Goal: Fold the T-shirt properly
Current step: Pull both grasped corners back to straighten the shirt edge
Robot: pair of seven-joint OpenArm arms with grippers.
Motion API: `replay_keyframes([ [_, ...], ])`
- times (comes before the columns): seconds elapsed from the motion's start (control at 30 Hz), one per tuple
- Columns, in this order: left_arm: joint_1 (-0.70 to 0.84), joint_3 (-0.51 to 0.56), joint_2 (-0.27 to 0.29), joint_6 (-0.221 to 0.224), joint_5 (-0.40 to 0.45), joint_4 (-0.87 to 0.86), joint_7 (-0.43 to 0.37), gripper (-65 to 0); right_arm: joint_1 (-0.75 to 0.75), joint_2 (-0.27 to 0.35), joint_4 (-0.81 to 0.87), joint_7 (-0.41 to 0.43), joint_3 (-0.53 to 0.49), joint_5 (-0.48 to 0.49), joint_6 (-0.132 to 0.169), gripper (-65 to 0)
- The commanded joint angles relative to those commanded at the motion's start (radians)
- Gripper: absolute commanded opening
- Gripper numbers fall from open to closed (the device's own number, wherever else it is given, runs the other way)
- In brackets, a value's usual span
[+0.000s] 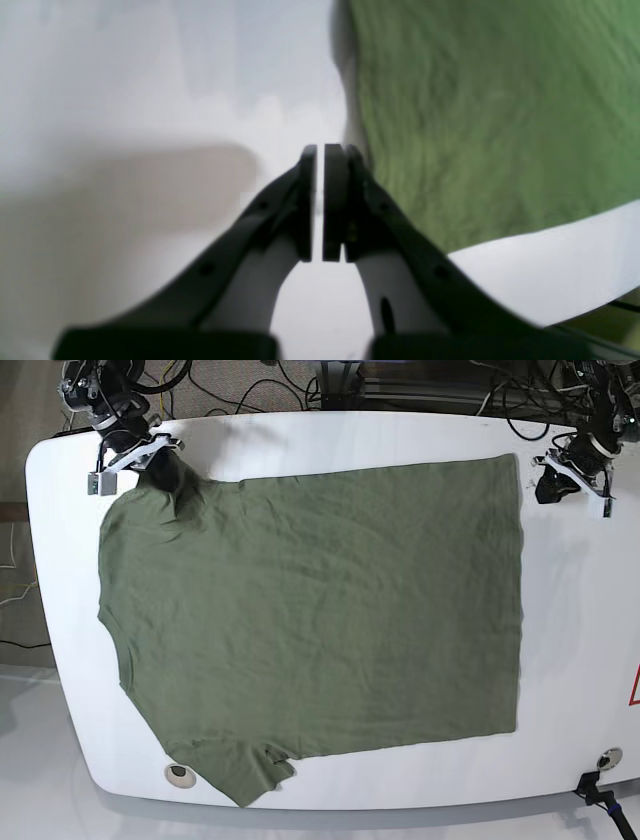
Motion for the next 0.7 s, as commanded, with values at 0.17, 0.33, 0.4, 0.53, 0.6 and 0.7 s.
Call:
replay_keyframes([
  [0.17, 0.005, 0.000, -0.002, 0.000, 0.002, 0.086, 0.000, -63.6, 0.002, 0.000, 0.000, 0.000, 0.000, 0.005, -0.002, -64.9],
  [0.33, 0.005, 0.000, -0.002, 0.000, 0.002, 0.094, 0.000, -63.6, 0.002, 0.000, 0.002, 0.000, 0.002, 0.006, -0.003, -64.9],
  [0.4, 0.005, 0.000, -0.002, 0.000, 0.002, 0.094, 0.000, -63.6, 0.002, -0.002, 0.002, 0.000, 0.002, 0.008, 0.000, -64.9],
  [0.53, 0.005, 0.000, -0.002, 0.000, 0.002, 0.091, 0.044, -63.5, 0.002, -0.003, 0.002, 0.000, 0.002, 0.008, 0.000, -64.9],
  [0.6, 0.006, 0.000, 0.000, -0.002, 0.002, 0.091, 0.075, -63.5, 0.002, -0.003, 0.003, 0.000, 0.002, 0.008, 0.000, -64.9],
  [0.7, 0.029, -0.002, -0.002, -0.002, 0.002, 0.094, 0.074, -61.2, 0.000, -0.003, 0.040, 0.000, 0.002, 0.008, 0.002, -64.9],
])
